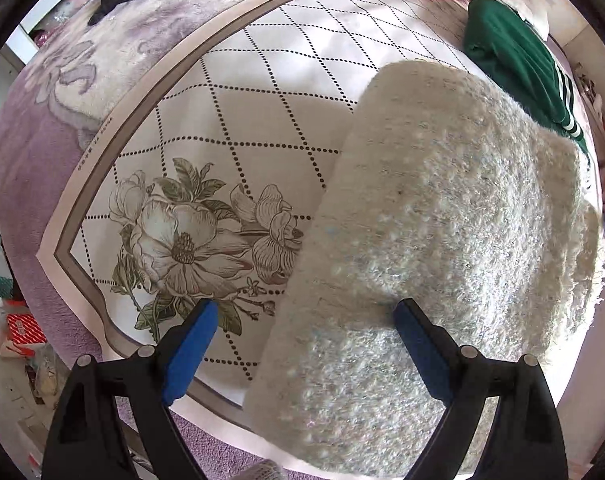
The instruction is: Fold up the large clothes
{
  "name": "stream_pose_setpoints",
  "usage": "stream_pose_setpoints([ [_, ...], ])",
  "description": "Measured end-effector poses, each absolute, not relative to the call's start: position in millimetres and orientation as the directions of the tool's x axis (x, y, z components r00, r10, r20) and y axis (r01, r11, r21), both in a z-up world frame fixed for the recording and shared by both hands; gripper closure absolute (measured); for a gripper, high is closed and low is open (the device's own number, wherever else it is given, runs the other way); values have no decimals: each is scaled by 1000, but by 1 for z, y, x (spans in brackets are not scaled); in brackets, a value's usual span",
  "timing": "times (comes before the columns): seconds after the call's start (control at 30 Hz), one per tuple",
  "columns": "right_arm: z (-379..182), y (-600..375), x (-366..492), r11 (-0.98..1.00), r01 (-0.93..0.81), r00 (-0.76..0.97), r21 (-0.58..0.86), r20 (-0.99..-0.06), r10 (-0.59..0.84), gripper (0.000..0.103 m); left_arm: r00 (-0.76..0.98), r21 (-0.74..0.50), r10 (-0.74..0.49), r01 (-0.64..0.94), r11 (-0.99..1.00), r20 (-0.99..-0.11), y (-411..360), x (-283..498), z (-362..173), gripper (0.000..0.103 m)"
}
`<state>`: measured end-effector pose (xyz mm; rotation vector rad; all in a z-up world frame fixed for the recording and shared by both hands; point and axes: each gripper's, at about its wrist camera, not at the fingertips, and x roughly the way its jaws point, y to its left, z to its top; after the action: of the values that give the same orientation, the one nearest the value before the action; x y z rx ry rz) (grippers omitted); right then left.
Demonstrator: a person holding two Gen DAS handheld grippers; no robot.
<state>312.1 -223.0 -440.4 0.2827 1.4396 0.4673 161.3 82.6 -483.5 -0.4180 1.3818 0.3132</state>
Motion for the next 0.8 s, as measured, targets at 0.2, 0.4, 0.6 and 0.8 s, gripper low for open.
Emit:
stream_pose_setpoints([
  [0.2,-474,-178,346,853,-169,7,493,-865,502,90,168,-84,-6,-461,883,-986,81,163,-481,11],
  [0.4,-415,-210,310,848,-155,120,506,-843,525,102,170,-106,-26,-484,869,-985,79,161,-484,11],
  [0.6,-486,-242,315,929,-52,-89,367,-928,362,102,158,-79,-5,-467,881,-987,73,165,-481,11],
  [0.8,-455,-263,312,855,0,-10,518,-855,518,93,164,-109,-31,-492,864,-986,80,165,-476,11],
])
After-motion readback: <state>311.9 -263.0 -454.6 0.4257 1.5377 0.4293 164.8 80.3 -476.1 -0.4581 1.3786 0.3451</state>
